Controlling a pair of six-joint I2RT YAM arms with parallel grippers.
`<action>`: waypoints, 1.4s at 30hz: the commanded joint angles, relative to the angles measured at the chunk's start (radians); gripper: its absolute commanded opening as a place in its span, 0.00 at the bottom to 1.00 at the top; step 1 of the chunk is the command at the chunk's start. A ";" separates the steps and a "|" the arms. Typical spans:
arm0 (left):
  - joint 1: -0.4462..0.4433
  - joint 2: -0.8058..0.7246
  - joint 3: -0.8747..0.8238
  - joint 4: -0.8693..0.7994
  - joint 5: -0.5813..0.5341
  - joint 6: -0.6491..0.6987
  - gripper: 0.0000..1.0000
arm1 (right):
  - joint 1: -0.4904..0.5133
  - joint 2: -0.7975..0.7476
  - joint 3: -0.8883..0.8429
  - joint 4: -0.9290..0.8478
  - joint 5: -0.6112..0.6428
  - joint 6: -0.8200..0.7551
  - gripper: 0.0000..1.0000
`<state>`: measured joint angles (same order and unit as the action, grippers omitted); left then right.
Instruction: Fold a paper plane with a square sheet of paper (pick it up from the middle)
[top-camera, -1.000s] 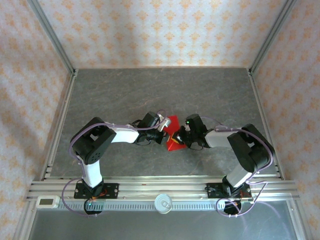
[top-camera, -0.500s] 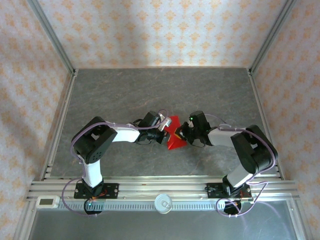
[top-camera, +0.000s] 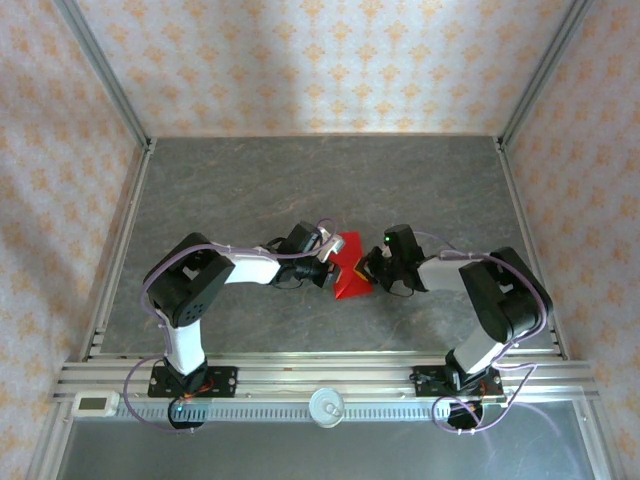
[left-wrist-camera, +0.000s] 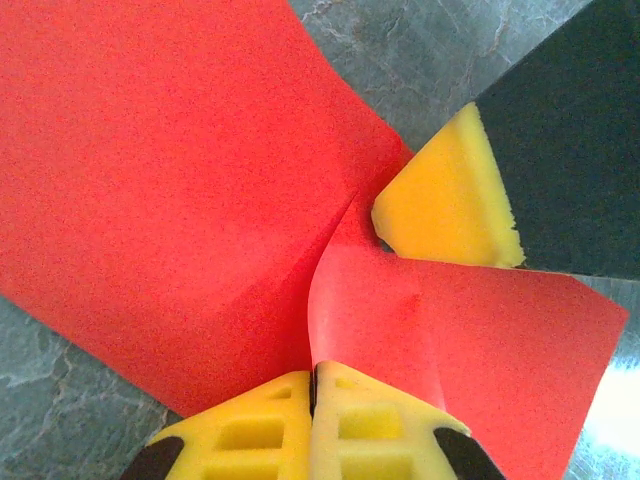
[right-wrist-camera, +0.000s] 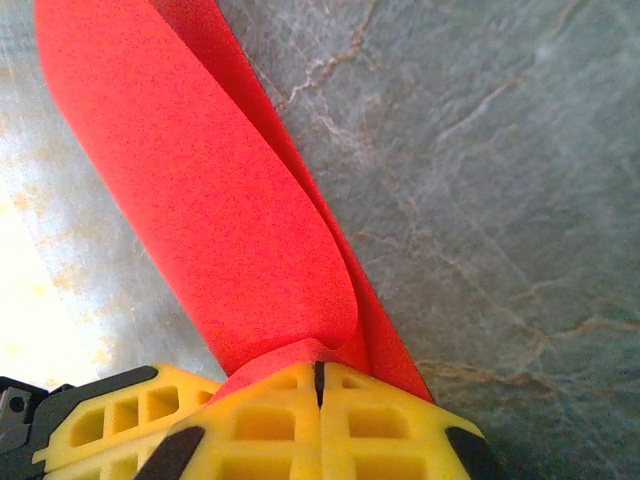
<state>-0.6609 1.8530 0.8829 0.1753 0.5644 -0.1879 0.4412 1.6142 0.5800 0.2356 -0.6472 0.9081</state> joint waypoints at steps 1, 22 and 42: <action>-0.008 0.053 -0.016 -0.124 -0.036 0.024 0.05 | -0.014 -0.045 0.039 -0.044 0.010 -0.025 0.00; -0.007 0.083 -0.004 -0.149 -0.034 0.038 0.06 | -0.115 0.030 -0.014 -0.020 0.025 -0.056 0.00; -0.008 0.075 0.000 -0.150 -0.033 0.033 0.05 | -0.076 -0.095 0.018 -0.034 -0.046 -0.040 0.00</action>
<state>-0.6609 1.8744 0.9092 0.1684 0.5713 -0.1764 0.3275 1.5265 0.5930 0.2176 -0.6807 0.8631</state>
